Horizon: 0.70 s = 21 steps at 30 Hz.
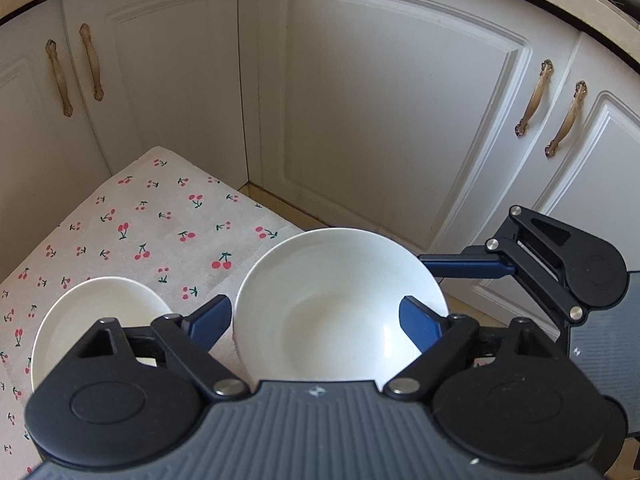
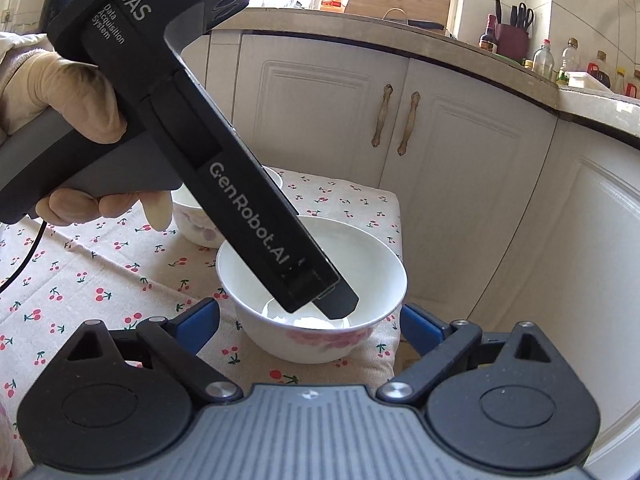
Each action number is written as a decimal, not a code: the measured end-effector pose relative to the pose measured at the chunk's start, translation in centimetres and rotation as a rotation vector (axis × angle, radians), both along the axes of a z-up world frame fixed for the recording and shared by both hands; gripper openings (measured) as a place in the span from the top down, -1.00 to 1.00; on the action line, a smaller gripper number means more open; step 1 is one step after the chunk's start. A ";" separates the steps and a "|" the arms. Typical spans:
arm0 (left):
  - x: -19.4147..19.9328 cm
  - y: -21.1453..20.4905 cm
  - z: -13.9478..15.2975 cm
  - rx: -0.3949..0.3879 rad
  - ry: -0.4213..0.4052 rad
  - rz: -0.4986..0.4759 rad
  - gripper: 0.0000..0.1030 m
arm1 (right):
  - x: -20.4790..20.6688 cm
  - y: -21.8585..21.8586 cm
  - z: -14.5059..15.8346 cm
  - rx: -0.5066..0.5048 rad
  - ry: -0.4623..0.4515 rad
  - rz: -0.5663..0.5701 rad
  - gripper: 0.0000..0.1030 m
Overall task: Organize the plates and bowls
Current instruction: 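Lift the second bowl with the left gripper and carry it toward the placed bowl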
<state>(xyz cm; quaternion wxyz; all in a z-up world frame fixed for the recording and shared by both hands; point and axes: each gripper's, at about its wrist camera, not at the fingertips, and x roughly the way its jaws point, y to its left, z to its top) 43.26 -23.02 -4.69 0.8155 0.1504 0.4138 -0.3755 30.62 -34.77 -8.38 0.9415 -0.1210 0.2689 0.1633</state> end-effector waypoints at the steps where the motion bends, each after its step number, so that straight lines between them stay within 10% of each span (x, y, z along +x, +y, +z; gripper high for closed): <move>1: 0.1 0.0 -0.1 -0.001 0.006 -0.003 -0.69 | 0.1 0.0 0.0 0.004 0.003 0.002 -0.88; 21: 0.7 -0.4 -0.5 -0.006 0.027 -0.011 -0.66 | 1.0 -0.3 -0.1 0.033 0.034 -0.008 -0.78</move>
